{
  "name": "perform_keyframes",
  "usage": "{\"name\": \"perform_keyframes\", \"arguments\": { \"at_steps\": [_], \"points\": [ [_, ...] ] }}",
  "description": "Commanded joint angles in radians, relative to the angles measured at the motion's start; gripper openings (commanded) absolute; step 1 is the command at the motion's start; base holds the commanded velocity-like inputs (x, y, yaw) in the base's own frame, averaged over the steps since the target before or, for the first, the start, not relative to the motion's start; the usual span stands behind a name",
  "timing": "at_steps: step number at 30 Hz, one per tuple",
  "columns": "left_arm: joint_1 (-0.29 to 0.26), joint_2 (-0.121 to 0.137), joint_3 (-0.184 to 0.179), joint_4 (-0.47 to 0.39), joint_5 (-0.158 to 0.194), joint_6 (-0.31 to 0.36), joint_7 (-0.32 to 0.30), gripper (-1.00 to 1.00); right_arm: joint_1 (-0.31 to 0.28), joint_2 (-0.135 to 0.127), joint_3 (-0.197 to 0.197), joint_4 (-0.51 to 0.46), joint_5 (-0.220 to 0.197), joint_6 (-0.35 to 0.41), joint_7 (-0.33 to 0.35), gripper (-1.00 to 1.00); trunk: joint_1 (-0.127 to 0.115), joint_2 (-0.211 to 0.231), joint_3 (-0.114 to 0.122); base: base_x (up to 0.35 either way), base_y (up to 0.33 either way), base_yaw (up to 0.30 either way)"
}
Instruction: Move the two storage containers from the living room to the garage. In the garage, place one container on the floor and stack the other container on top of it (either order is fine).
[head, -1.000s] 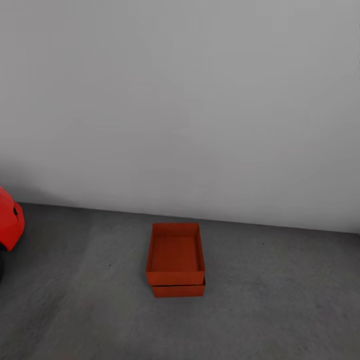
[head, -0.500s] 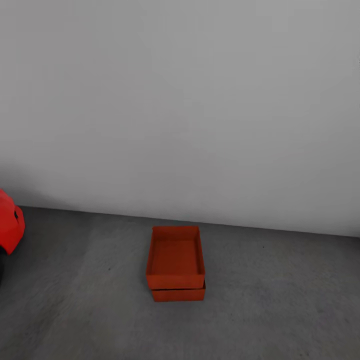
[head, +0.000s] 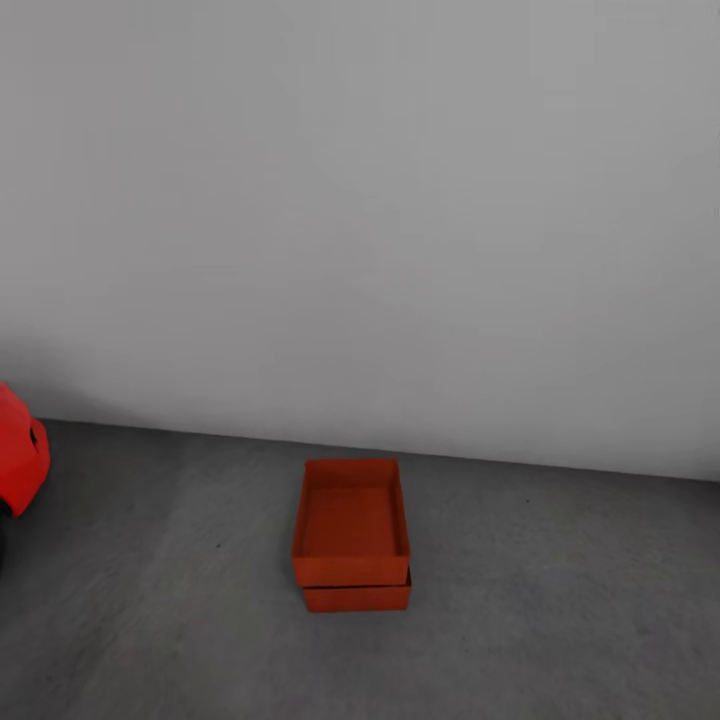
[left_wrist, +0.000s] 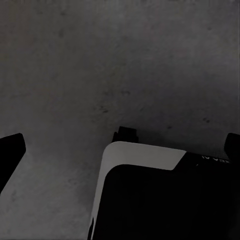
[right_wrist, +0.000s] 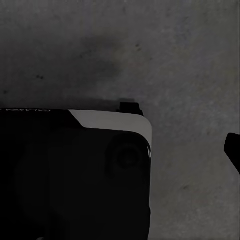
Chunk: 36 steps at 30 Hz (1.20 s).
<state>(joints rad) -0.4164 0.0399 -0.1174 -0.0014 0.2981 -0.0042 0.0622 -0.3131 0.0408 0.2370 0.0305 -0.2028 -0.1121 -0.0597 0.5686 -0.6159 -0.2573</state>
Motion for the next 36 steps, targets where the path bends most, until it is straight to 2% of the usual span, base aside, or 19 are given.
{"name": "perform_keyframes", "arguments": {
  "at_steps": [1, 36],
  "points": [
    [-0.001, 0.0, -0.008, 0.0, 0.009, 0.0, 0.002, 1.0, -0.001, 0.001, 0.008, 0.003, -0.009, -0.006, -0.002, 1.0, 0.0, -0.001, 0.0, 0.0, 0.0, 0.0],
    [0.0, 0.0, -0.008, 0.0, 0.009, 0.0, 0.002, 1.0, -0.001, 0.001, 0.008, 0.003, -0.01, -0.006, -0.002, 1.0, 0.0, -0.001, 0.057, 0.0, 0.0, 0.0]
  ]
}}
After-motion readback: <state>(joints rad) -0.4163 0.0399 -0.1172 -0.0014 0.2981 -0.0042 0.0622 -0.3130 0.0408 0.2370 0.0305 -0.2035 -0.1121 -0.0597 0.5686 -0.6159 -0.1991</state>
